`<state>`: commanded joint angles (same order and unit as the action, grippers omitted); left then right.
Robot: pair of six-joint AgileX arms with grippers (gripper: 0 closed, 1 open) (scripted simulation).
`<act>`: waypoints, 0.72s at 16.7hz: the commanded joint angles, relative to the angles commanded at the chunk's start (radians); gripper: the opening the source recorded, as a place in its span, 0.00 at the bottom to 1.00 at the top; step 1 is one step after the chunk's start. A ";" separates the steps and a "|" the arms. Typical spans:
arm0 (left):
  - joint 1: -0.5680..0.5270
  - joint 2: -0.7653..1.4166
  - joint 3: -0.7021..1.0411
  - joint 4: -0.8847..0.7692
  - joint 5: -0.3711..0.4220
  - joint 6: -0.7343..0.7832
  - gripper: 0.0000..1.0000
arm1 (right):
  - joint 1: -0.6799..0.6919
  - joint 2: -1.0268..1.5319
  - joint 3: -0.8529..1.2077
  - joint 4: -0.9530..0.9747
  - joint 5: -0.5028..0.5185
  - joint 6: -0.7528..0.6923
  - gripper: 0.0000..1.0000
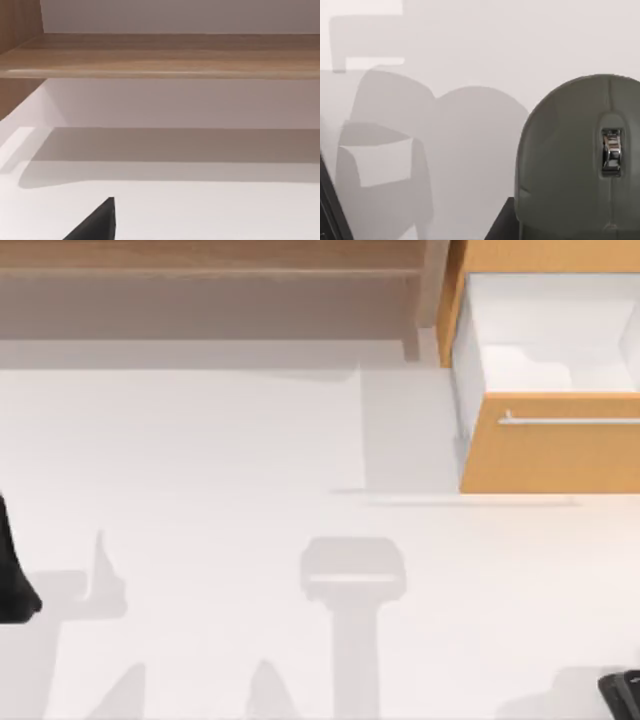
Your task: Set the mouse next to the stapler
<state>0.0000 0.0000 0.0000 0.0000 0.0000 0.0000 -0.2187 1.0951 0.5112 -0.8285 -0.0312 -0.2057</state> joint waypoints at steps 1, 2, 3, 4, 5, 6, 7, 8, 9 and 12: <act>0.000 0.000 0.000 0.000 0.000 0.000 1.00 | 0.000 0.009 -0.010 0.000 0.001 0.000 0.00; 0.000 0.000 0.000 0.000 0.000 0.000 1.00 | 0.000 0.019 -0.021 -0.001 0.001 0.000 0.00; 0.000 0.000 0.000 0.000 0.000 0.000 1.00 | 0.000 0.027 -0.030 -0.003 0.002 0.000 0.00; 0.000 0.000 0.000 0.000 0.000 0.000 1.00 | 0.000 0.027 -0.030 -0.003 0.002 0.000 0.00; 0.000 0.000 0.000 0.000 0.000 0.000 1.00 | 0.000 0.027 -0.030 -0.003 0.002 0.000 0.00; 0.000 0.000 0.000 0.000 0.000 0.000 1.00 | 0.000 0.027 -0.030 -0.003 0.002 0.000 0.00; 0.000 0.000 0.000 0.000 0.000 0.000 1.00 | 0.000 0.027 -0.030 -0.003 0.002 0.000 0.00; 0.000 0.000 0.000 0.000 0.000 0.000 1.00 | 0.000 0.027 -0.030 -0.003 0.002 0.000 0.08; 0.000 0.000 0.000 0.000 0.000 0.000 1.00 | 0.000 0.027 -0.030 -0.003 0.002 0.000 0.15; 0.000 0.000 0.000 0.000 0.000 0.000 1.00 | 0.000 0.027 -0.030 -0.003 0.002 0.000 0.38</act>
<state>0.0000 0.0000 0.0000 0.0000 0.0000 0.0000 -0.2187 1.1218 0.4813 -0.8313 -0.0296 -0.2053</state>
